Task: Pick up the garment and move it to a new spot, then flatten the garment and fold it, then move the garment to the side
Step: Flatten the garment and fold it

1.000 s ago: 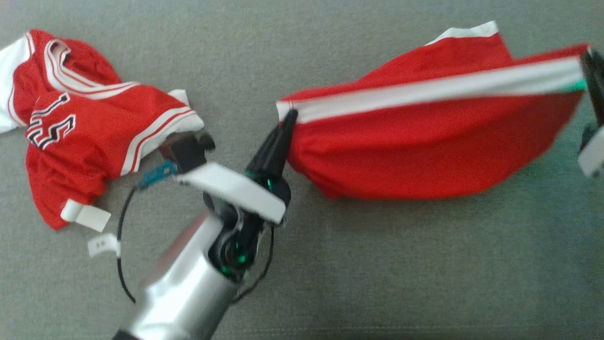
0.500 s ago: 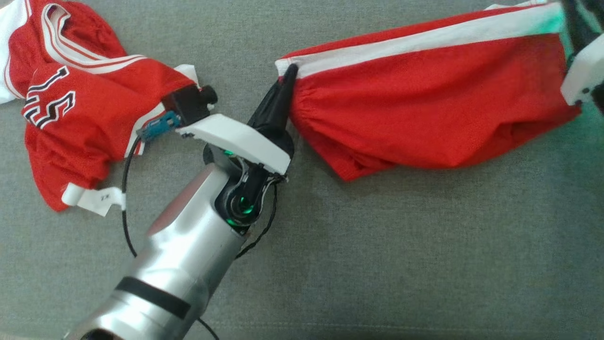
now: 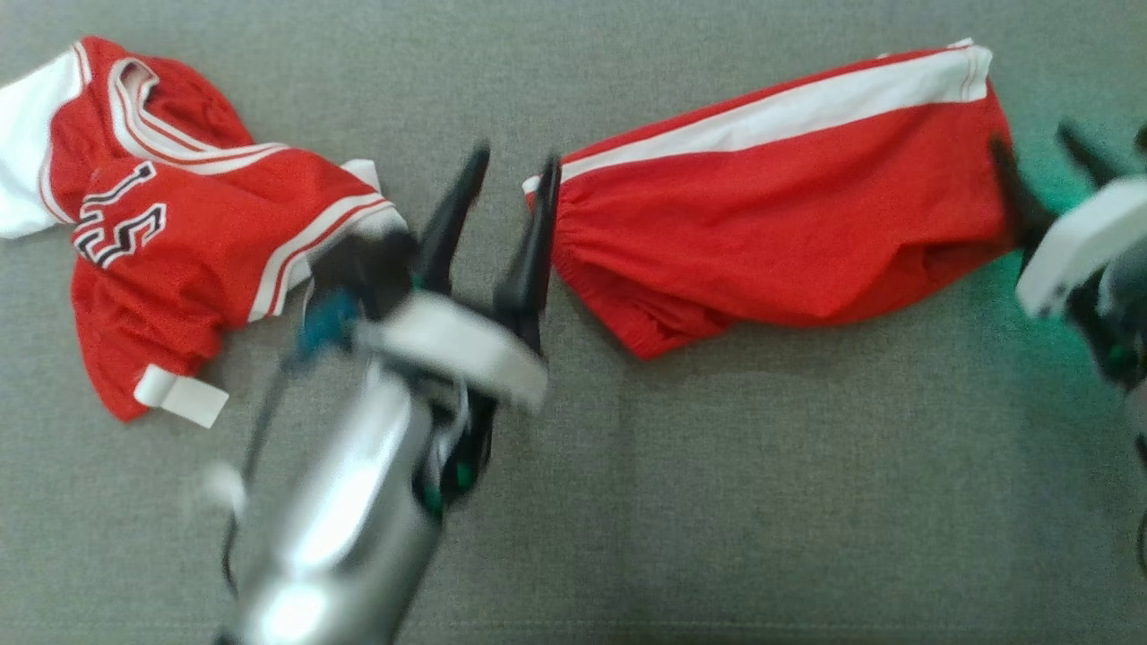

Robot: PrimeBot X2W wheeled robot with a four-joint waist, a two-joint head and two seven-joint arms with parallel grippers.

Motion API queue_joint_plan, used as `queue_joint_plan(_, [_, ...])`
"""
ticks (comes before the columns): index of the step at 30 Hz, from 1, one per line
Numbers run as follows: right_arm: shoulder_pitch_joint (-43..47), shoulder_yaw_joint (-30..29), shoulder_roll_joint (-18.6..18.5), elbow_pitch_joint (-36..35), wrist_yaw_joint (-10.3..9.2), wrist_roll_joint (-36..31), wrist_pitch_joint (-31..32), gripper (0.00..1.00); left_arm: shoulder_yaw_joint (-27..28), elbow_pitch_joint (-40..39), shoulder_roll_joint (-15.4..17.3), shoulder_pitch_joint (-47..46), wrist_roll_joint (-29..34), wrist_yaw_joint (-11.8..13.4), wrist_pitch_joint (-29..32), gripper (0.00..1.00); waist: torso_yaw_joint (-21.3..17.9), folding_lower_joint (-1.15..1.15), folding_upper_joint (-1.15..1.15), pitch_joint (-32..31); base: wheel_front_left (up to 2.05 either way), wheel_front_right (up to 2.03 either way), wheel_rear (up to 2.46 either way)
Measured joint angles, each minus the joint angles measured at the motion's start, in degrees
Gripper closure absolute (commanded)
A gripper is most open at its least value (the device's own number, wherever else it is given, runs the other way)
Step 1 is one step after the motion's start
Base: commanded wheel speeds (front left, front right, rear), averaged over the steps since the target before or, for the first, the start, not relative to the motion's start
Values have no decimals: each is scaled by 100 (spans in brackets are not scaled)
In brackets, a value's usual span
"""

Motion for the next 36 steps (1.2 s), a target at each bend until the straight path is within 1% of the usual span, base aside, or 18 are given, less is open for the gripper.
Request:
queue_joint_plan(3, [258, 129, 29, 216, 0, 159, 93, 0, 107, -500, 14, 788, 745, 126, -9, 0, 41, 0, 0, -132, 0, 0, 0])
queue_joint_plan(6, [275, 188, 42, 575, 0, 97, 168, 0, 233, -875, 30, 1404, 1261, 231, -9, 0, 171, 0, 0, -195, 0, 0, 0])
queue_joint_plan(9, [250, 157, 87, 921, 0, 90, 204, 0, 316, -1161, 73, 1780, 1635, 278, -10, 0, 331, 0, 0, -246, 0, 0, 0])
queue_joint_plan(13, [127, 122, 141, 1318, -4, 151, 216, 0, 522, -1356, 90, 2172, 1894, 322, -10, 0, 527, 0, 0, -343, 0, 0, 0])
queue_joint_plan(14, [131, 124, 163, 1374, -4, 209, 219, 44, 586, -1379, 90, 2271, 1942, 347, -10, 0, 562, 0, 0, -379, 0, 0, 0])
queue_joint_plan(16, [143, 142, 201, 1446, -5, 315, 241, 100, 687, -1430, 90, 2464, 1952, 353, -10, 0, 610, 0, 0, -454, 0, 0, 0])
queue_joint_plan(20, [137, 255, 269, 1692, -4, 313, 209, 100, 814, -1482, 90, 2730, 2050, 342, -10, 0, 627, 0, 0, -595, 0, 0, 0])
queue_joint_plan(24, [23, 267, 243, 2197, -4, 8, -7, 100, 913, -1488, 87, 2852, 2158, 296, -10, 0, 513, 0, 0, -699, 0, 0, 0])
queue_joint_plan(28, [-169, 232, 22, 2796, -4, -434, -236, 100, 978, -1490, 87, 2869, 2202, 269, -10, 0, 325, 0, 0, -792, 0, 0, 0])
queue_joint_plan(30, [-263, 205, -98, 2977, -4, -619, -335, 100, 983, -1489, 81, 2871, 2202, 241, -10, 0, 220, 0, 0, -832, 0, 0, 0])
queue_joint_plan(33, [-431, 201, -214, 3116, -4, -889, -477, 100, 994, -1479, 80, 2902, 2202, 215, -10, 0, 77, 0, 0, -892, 0, 0, 0])
queue_joint_plan(36, [-552, 219, -238, 3154, -4, -1063, -620, 100, 992, -1437, 79, 2955, 2202, 194, -10, 0, -20, 0, 0, -965, 0, 0, 0])
